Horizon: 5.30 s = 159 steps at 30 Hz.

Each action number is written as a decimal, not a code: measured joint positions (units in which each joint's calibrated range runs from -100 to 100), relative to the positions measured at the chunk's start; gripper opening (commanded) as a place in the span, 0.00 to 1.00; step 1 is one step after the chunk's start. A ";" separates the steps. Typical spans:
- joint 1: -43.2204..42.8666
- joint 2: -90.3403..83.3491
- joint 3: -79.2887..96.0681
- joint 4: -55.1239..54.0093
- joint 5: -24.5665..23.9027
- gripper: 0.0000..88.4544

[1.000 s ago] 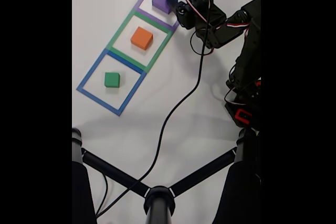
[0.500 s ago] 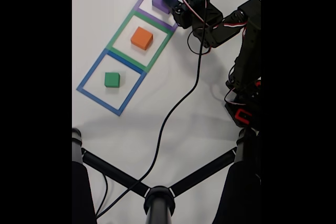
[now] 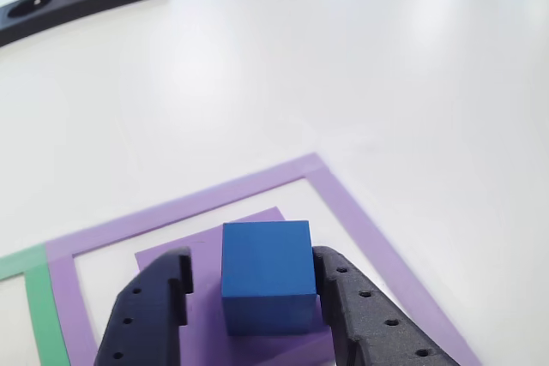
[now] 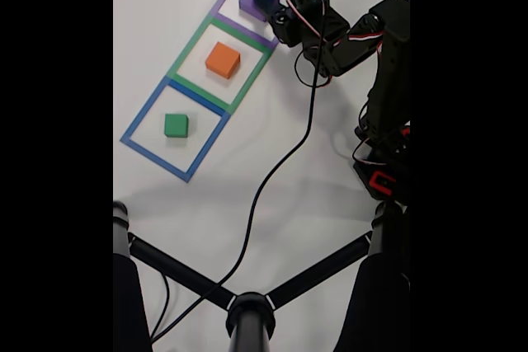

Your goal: Tower of hanoi

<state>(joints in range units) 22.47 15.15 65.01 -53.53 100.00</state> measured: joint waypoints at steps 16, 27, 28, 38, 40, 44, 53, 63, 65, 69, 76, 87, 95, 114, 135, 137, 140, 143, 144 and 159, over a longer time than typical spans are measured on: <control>0.25 -7.01 0.09 7.38 0.00 0.26; 0.33 -40.95 -6.70 59.15 0.00 0.00; 0.08 -44.15 -7.75 65.17 0.00 0.00; -7.78 -60.62 -23.85 109.87 0.00 0.00; -9.50 -61.46 -28.37 116.53 0.00 0.00; -13.84 -62.98 -35.60 125.20 0.00 0.00; -23.09 -65.34 -45.34 134.59 0.00 0.05; -29.64 -70.41 -44.47 135.87 -0.20 0.29; -30.54 -72.10 -41.25 134.35 0.00 0.31; -31.52 -75.56 -33.07 128.01 -0.39 0.34; -33.73 -76.40 -19.67 111.32 -0.20 0.38; -36.51 -67.29 -0.61 78.17 -0.59 0.44; -37.99 -55.72 10.53 52.33 -0.59 0.44; -38.56 -17.48 12.27 9.55 -0.59 0.44; -42.16 9.71 -2.00 -9.47 -0.59 0.43; -42.41 10.38 -2.87 -9.55 -0.59 0.43; -42.49 11.31 -4.09 -9.55 -0.59 0.43; -42.73 12.33 -5.13 -9.55 -0.59 0.43; -42.73 12.75 -5.31 -9.55 -0.59 0.43; -42.73 14.94 -6.09 -9.55 -0.59 0.39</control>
<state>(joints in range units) -20.26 30.10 58.92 -63.08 99.41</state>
